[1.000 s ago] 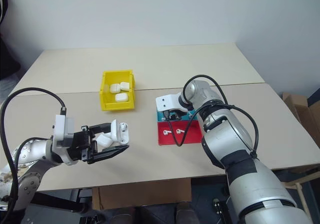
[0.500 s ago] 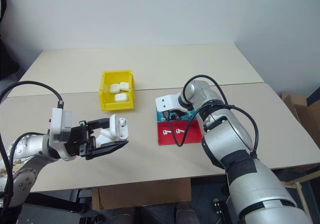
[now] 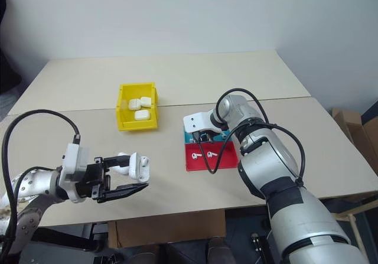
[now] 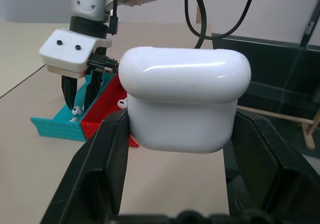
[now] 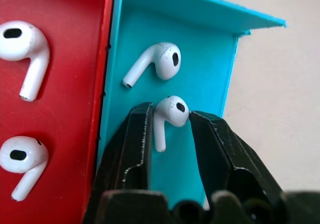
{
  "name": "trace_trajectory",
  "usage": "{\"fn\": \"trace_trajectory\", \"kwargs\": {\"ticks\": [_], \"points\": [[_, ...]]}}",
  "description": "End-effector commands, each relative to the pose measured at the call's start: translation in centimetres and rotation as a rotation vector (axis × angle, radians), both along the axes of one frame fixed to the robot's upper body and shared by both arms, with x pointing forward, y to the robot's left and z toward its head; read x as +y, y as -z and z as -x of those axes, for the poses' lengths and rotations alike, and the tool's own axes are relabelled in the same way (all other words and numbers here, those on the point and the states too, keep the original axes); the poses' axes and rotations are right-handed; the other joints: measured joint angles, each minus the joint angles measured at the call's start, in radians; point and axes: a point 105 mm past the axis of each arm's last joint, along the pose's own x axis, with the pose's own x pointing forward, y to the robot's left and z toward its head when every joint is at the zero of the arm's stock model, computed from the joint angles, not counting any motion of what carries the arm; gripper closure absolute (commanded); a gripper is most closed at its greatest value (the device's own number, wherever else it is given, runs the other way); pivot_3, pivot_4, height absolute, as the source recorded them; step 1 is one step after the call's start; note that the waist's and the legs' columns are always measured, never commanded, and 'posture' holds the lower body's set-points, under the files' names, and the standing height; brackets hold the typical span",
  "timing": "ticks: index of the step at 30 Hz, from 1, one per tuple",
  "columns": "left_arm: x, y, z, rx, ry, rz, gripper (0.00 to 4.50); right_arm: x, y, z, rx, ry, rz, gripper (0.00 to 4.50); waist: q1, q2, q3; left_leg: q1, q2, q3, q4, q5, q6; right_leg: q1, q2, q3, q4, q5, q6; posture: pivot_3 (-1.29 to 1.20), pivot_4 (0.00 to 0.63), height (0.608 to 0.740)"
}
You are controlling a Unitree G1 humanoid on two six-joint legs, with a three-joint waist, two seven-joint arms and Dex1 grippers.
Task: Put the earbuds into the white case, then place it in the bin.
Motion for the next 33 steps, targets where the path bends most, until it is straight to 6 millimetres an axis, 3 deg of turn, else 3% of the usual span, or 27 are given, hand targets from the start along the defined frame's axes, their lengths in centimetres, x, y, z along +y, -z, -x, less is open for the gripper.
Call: {"fn": "trace_trajectory", "kwargs": {"ticks": [1,7,11,23,27,31,33], "points": [[0.1,-0.7,-0.2,-0.054,-0.004,0.008,1.73,0.3,-0.5,-0.1,-0.019,-0.008,-0.014,2.84,-0.001,0.000,0.000,0.000,0.000,0.000,0.000,0.000,0.000,0.000,0.000,0.000,0.000,0.000,0.000,0.00,0.150,0.740],[0.1,-0.3,-0.3,-0.061,-0.008,0.005,1.73,0.3,-0.5,-0.1,-0.018,-0.018,-0.005,2.84,-0.001,0.000,0.000,0.000,0.000,0.000,0.000,0.000,0.000,0.000,0.000,0.000,0.000,0.000,0.000,0.00,0.150,0.740],[0.1,-0.3,-0.3,-0.064,-0.007,0.006,1.73,0.2,-0.6,-0.2,-0.028,-0.016,-0.006,3.72,-0.001,0.000,0.000,0.000,0.000,0.000,0.000,0.000,0.000,0.000,0.000,0.000,0.000,0.000,0.000,0.00,0.150,0.740],[0.1,-0.4,-0.3,-0.066,-0.010,0.015,1.73,0.4,-1.0,-0.3,-0.029,0.004,-0.037,3.72,-0.001,0.000,0.000,0.000,0.000,0.000,0.000,0.000,0.000,0.000,0.000,0.000,0.000,0.000,0.000,0.00,0.150,0.740],[-0.1,-1.1,-0.7,-0.075,-0.018,0.046,1.73,0.8,-3.6,-0.8,-0.064,0.026,-0.135,3.72,-0.001,0.000,0.000,0.000,0.000,0.000,0.000,0.000,0.000,0.000,0.000,0.000,0.000,0.000,0.000,0.00,0.150,0.740],[-0.4,-2.0,-1.1,-0.100,-0.013,0.082,1.73,0.9,-7.6,-1.1,-0.101,0.046,-0.312,3.72,0.000,0.000,0.000,-0.001,0.000,0.000,0.000,0.000,0.000,-0.001,0.000,0.000,0.000,0.000,0.000,0.00,0.150,0.740],[-0.7,-2.7,-1.6,-0.116,-0.005,0.111,1.73,0.4,-10.8,-1.3,-0.143,0.071,-0.461,3.72,0.001,0.000,0.000,-0.001,0.000,0.000,0.000,0.000,0.000,-0.001,0.000,0.000,0.000,0.000,0.000,0.00,0.150,0.740]]}}
